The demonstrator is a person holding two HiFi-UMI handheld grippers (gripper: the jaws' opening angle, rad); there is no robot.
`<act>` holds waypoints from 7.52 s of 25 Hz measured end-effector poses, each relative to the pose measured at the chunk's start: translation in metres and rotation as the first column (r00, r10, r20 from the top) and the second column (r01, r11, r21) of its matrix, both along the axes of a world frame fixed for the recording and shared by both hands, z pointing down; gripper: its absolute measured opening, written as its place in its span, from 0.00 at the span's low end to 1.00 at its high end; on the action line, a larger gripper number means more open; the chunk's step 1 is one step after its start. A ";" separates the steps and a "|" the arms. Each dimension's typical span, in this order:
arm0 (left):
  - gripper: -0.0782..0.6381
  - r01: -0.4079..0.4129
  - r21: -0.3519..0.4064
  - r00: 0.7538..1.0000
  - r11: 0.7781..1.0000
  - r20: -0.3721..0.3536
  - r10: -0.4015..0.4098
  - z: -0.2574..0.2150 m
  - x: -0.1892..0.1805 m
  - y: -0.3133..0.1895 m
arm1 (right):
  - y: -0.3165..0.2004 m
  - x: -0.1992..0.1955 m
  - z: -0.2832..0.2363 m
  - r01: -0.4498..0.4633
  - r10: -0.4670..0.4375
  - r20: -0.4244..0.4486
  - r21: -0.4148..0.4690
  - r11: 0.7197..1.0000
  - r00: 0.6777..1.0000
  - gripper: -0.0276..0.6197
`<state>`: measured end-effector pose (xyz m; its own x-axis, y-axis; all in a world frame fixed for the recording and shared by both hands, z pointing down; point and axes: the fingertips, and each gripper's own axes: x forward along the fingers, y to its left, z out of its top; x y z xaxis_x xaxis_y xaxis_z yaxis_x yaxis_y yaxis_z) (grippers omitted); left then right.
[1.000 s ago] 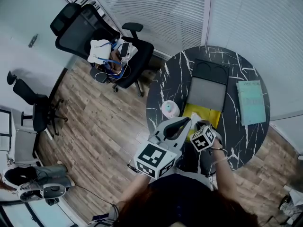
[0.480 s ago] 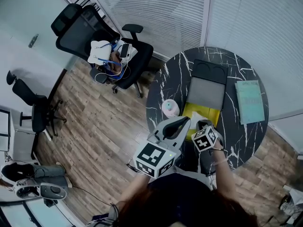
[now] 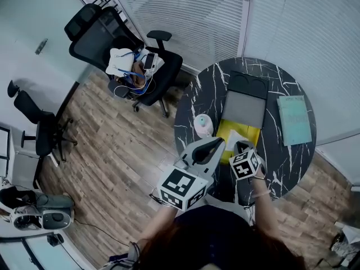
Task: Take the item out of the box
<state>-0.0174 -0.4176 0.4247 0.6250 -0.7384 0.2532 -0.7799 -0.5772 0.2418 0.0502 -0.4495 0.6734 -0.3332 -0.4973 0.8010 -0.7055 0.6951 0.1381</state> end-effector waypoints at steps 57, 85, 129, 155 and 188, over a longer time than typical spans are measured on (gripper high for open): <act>0.15 -0.062 0.147 0.997 0.987 -0.034 0.067 -0.043 -0.019 0.130 | 0.096 -0.002 -0.142 -0.148 0.117 0.115 0.310 0.939 0.986 0.08; 0.15 -0.054 0.186 0.997 0.981 -0.035 0.061 -0.055 -0.036 0.204 | 0.169 -0.011 -0.195 -0.173 0.118 0.156 0.411 0.895 0.981 0.08; 0.15 -0.077 0.242 0.995 0.967 -0.050 0.091 -0.068 -0.040 0.272 | 0.261 -0.019 -0.268 -0.275 0.127 0.304 0.516 0.811 0.944 0.08; 0.15 -0.038 0.238 0.998 0.971 -0.035 0.048 -0.069 -0.015 0.344 | 0.346 -0.008 -0.297 -0.224 0.030 0.336 0.557 0.800 0.941 0.08; 0.15 -0.048 0.252 0.999 0.967 -0.006 0.051 -0.079 0.010 0.432 | 0.450 0.012 -0.330 -0.238 -0.010 0.375 0.606 0.759 0.927 0.08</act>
<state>-0.0070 0.0148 0.3452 0.6644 -0.7453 0.0550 -0.7466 -0.6587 0.0933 0.0619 0.0002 0.3436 -0.4234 -0.8959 0.1349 -0.8593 0.4443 0.2536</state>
